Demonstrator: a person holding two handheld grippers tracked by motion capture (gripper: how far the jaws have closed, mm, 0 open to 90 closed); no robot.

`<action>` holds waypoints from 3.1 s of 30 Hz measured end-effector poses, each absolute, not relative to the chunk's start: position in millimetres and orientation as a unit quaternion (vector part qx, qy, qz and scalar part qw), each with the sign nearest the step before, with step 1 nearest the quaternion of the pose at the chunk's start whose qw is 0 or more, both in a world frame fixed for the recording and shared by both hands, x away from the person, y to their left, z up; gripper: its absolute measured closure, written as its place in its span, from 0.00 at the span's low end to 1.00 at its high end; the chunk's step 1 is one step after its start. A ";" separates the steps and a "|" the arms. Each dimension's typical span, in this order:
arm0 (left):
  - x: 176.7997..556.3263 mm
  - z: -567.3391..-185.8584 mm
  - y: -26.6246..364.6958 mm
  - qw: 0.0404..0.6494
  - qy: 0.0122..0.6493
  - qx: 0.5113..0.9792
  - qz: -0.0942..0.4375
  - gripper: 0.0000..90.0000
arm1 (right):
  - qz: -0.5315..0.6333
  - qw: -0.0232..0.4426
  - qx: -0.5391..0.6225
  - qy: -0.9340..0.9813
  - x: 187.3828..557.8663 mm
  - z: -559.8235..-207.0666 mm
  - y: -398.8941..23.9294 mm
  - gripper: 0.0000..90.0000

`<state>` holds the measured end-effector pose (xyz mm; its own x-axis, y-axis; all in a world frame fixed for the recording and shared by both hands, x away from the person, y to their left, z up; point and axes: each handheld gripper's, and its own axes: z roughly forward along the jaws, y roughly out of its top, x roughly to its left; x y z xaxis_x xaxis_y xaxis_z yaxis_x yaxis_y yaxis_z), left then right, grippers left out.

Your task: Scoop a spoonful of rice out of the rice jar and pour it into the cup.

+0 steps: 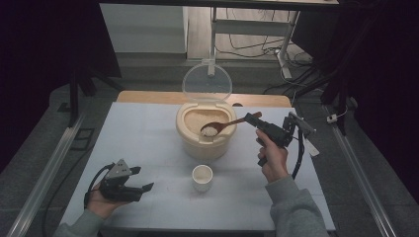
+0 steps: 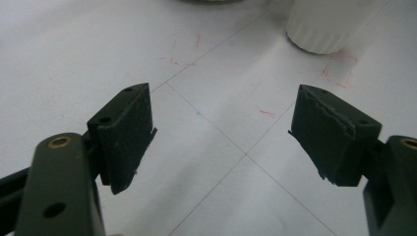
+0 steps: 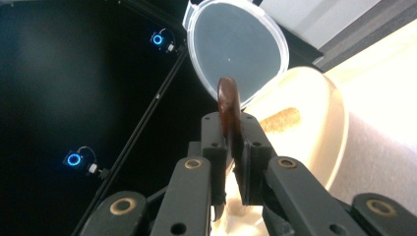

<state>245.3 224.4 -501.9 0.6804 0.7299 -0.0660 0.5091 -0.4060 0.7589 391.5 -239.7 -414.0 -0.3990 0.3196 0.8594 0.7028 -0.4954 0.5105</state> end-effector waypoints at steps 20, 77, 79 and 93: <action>245.4 -502.1 223.4 0.394 0.374 0.828 0.138 0.26 | -0.671 0.164 -0.515 -0.507 361.3 -422.5 -244.2 0.93; 246.1 -503.2 223.0 0.391 0.373 0.830 0.138 0.26 | -0.603 0.037 -0.434 -0.669 339.3 -424.9 -212.4 0.93; 246.2 -503.1 223.1 0.391 0.373 0.830 0.138 0.26 | -0.604 0.035 -0.433 -0.668 338.7 -425.1 -213.0 0.93; 246.6 -503.4 223.1 0.390 0.372 0.831 0.138 0.26 | -0.626 0.046 -0.430 -0.649 337.2 -426.8 -227.3 0.93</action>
<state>246.6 223.1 -503.4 0.6849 0.7261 -0.0611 0.5110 -0.4189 0.7506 337.2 -227.3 -426.8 -0.6267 0.4993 0.5983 0.6154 -0.1537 0.7730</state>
